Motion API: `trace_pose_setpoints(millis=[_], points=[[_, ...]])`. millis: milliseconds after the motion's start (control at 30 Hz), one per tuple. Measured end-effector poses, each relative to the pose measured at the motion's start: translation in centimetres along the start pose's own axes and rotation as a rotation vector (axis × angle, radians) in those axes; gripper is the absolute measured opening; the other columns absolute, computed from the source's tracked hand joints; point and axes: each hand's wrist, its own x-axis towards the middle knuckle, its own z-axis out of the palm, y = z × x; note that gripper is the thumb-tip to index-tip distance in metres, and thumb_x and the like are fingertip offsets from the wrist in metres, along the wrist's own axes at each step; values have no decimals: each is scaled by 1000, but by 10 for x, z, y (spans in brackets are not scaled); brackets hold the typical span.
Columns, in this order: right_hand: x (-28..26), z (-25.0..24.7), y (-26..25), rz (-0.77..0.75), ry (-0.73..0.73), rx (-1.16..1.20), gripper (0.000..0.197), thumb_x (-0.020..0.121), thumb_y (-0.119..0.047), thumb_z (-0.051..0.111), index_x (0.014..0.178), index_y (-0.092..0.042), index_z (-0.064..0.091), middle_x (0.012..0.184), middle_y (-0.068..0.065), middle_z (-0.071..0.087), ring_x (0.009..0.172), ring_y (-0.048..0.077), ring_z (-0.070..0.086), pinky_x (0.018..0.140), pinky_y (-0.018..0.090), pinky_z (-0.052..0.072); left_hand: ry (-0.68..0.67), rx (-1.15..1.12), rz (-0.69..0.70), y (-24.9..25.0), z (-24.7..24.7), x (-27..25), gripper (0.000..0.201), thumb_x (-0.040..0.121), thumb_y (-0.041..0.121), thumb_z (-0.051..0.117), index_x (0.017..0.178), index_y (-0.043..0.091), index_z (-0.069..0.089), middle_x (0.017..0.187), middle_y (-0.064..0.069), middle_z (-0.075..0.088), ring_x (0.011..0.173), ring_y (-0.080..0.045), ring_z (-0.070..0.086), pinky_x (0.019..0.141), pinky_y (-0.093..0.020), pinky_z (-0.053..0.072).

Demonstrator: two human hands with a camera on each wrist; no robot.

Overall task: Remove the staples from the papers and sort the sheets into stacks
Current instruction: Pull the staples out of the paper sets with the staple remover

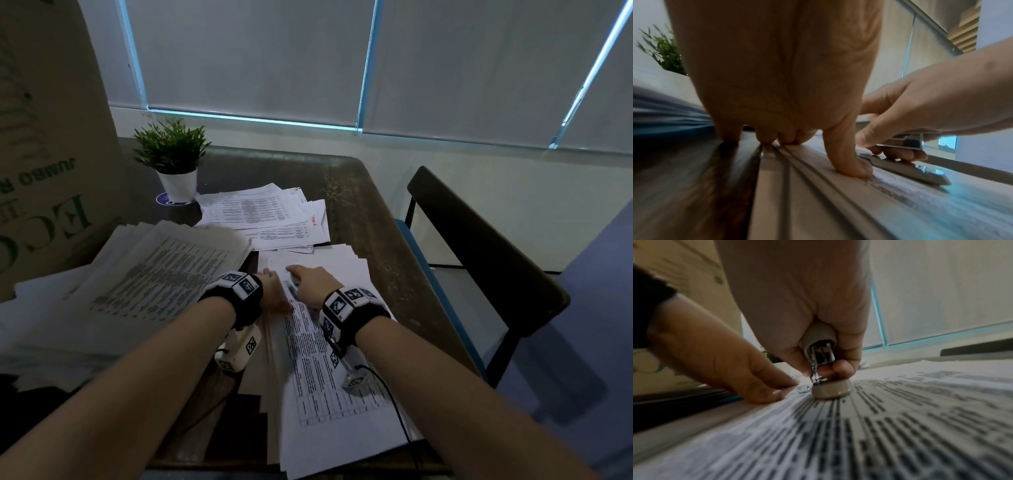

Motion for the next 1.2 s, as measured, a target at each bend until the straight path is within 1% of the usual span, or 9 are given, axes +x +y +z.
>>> trace_pose_setpoints(millis=[167, 300, 467, 567, 733, 833, 933, 1067, 1200], points=[[3, 7, -11, 70, 3, 3, 51, 101, -17, 45, 151, -18, 34, 138, 17, 53, 124, 34, 50, 94, 36, 43, 48, 52, 64, -4, -1, -4, 88, 85, 47, 61, 148, 2, 17, 154, -18, 20, 141, -32, 23, 113, -37, 21], [13, 12, -21, 126, 15, 12, 51, 100, -25, 44, 150, -17, 35, 144, 13, 49, 130, 33, 46, 100, 38, 41, 17, 99, 38, -2, 1, -5, 84, 94, 44, 47, 147, -6, 5, 153, -24, 11, 143, -34, 17, 115, -40, 19], [18, 9, -29, 180, -10, -9, 47, 101, -22, 42, 147, -17, 38, 138, 16, 53, 126, 33, 49, 95, 38, 45, 10, 111, 41, -3, -2, -7, 84, 92, 46, 50, 145, -5, 10, 151, -21, 17, 136, -37, 31, 110, -44, 28], [19, 5, -28, 131, -14, -40, 44, 101, -25, 42, 144, -18, 43, 139, 14, 53, 125, 33, 51, 97, 39, 45, 15, 153, 36, -1, -5, -9, 82, 91, 46, 50, 144, -5, 13, 148, -21, 23, 134, -37, 34, 108, -43, 30], [14, -3, -14, -3, 1, -181, 39, 104, -21, 40, 143, -25, 45, 139, 13, 48, 120, 34, 53, 97, 42, 44, 0, 148, 39, -3, -7, -4, 99, 84, 62, 52, 146, -1, 8, 149, -18, 22, 134, -35, 33, 109, -42, 32], [19, 1, -13, 44, 10, -108, 34, 103, -22, 42, 135, -24, 53, 132, 14, 57, 113, 34, 58, 87, 35, 45, 8, 181, 33, -2, -5, -3, 95, 86, 59, 52, 146, -2, 9, 148, -18, 23, 133, -36, 35, 107, -41, 33], [22, 4, -19, 107, 16, -54, 27, 98, -17, 46, 117, -12, 65, 118, 16, 64, 106, 34, 62, 76, 31, 43, 13, 188, 43, -2, -4, -3, 83, 89, 47, 54, 143, -3, 16, 146, -19, 26, 130, -37, 38, 104, -41, 35], [30, 7, -19, 163, 36, 4, 25, 98, -19, 48, 113, -11, 66, 118, 15, 65, 108, 34, 62, 76, 30, 43, 7, 214, 50, -3, -3, 0, 80, 89, 48, 54, 139, -5, 20, 142, -21, 30, 125, -37, 43, 101, -40, 39], [36, 6, -15, 249, 43, 211, 25, 94, -11, 52, 111, -9, 70, 122, 13, 66, 112, 33, 61, 83, 30, 49, 35, 206, 26, -1, -5, 1, 89, 83, 60, 54, 141, 1, 22, 144, -17, 32, 124, -35, 46, 98, -39, 39]])
